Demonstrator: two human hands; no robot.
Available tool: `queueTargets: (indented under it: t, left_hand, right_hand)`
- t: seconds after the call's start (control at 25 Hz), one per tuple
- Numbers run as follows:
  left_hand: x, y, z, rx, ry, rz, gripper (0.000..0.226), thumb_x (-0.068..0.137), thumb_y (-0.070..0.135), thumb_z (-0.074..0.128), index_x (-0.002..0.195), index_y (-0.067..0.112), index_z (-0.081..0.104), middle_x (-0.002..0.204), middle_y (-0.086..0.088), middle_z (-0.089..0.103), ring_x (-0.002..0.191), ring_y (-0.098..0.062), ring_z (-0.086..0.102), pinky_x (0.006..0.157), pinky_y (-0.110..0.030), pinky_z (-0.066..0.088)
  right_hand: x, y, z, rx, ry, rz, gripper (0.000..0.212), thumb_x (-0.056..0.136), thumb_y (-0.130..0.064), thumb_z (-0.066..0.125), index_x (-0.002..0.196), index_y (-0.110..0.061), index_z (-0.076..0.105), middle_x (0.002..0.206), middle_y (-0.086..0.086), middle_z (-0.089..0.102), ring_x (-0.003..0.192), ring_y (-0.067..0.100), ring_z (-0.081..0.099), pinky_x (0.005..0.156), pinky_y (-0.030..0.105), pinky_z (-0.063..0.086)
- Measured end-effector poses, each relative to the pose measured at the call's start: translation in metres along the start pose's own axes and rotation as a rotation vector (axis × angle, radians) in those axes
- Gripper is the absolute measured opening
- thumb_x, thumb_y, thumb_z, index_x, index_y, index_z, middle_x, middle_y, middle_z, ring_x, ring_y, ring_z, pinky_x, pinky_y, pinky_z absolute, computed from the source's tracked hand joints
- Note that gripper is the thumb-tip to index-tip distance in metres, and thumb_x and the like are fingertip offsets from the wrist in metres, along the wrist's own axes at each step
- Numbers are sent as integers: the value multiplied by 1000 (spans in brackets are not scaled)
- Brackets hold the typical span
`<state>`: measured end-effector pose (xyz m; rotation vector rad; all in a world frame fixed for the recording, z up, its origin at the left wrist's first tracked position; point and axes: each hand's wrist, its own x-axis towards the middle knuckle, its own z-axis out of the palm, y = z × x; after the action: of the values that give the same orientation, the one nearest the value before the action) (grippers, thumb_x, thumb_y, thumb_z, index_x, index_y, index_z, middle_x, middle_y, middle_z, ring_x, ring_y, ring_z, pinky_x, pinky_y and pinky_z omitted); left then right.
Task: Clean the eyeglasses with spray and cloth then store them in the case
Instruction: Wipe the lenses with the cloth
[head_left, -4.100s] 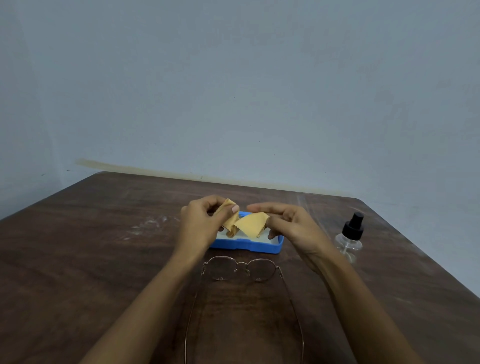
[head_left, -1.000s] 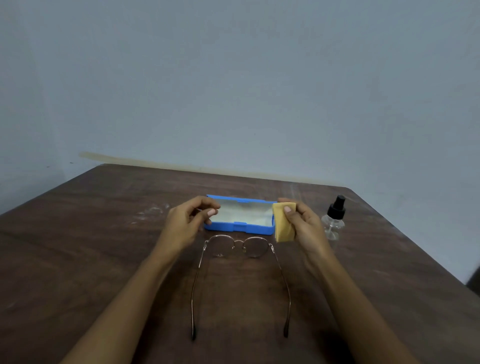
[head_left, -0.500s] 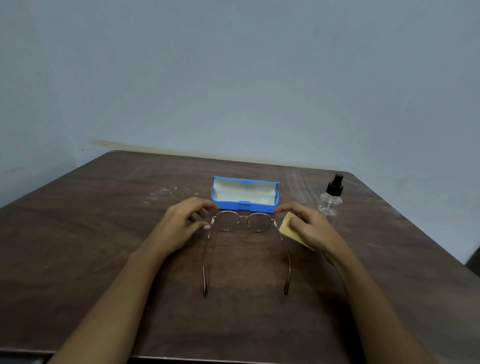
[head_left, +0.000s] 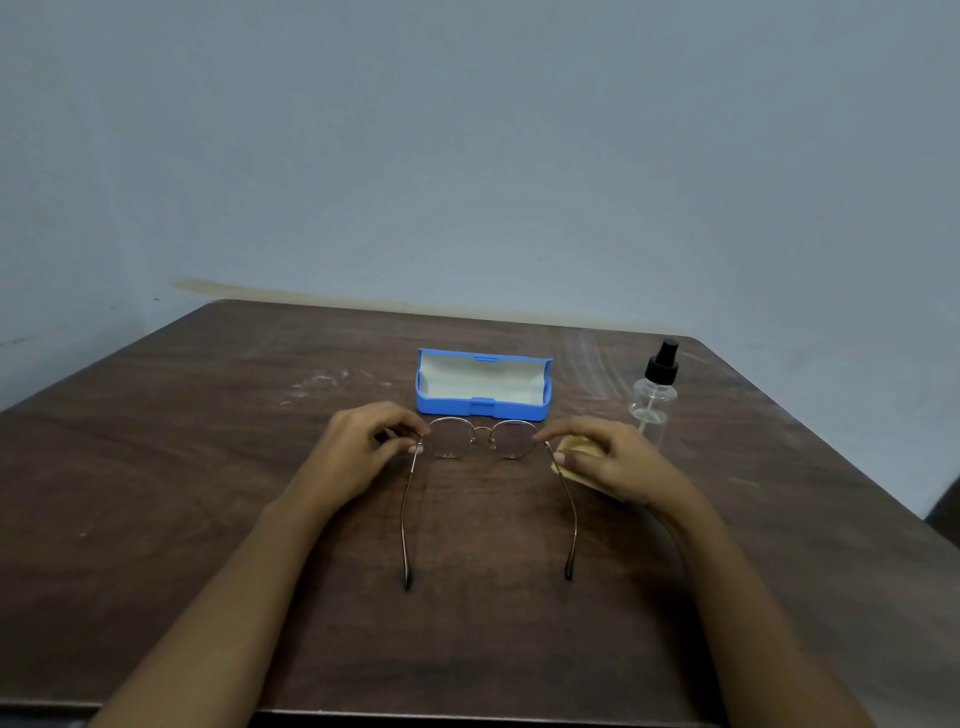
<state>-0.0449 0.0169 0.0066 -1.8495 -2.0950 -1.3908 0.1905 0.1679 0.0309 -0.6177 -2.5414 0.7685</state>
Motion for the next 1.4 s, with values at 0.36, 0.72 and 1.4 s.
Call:
queueTargets:
  t: [0.36, 0.72, 1.4]
  left_hand:
    - [-1, 1, 1, -76, 86, -13, 17, 75, -3, 67, 80, 12, 71, 74, 9, 69, 77, 7, 63, 67, -4, 44]
    - [3, 5, 1, -83, 179, -27, 3, 77, 1, 68, 74, 1, 66, 67, -2, 66, 61, 8, 60, 59, -8, 43]
    - [11, 4, 10, 46, 252, 141, 15, 80, 6, 66, 72, 12, 55, 67, 9, 57, 61, -11, 52, 55, -18, 39]
  right_hand:
    - [4, -3, 9, 72, 98, 2, 12, 85, -8, 60, 87, -16, 68, 93, -4, 65, 94, 15, 60, 87, 26, 43]
    - [7, -6, 11, 176, 222, 56, 18, 88, -7, 55, 99, -18, 65, 93, -10, 62, 95, 10, 56, 81, 19, 42]
    - [44, -70, 45, 675, 389, 92, 16, 79, 2, 65, 92, -7, 69, 81, -1, 67, 65, -6, 61, 61, 4, 45]
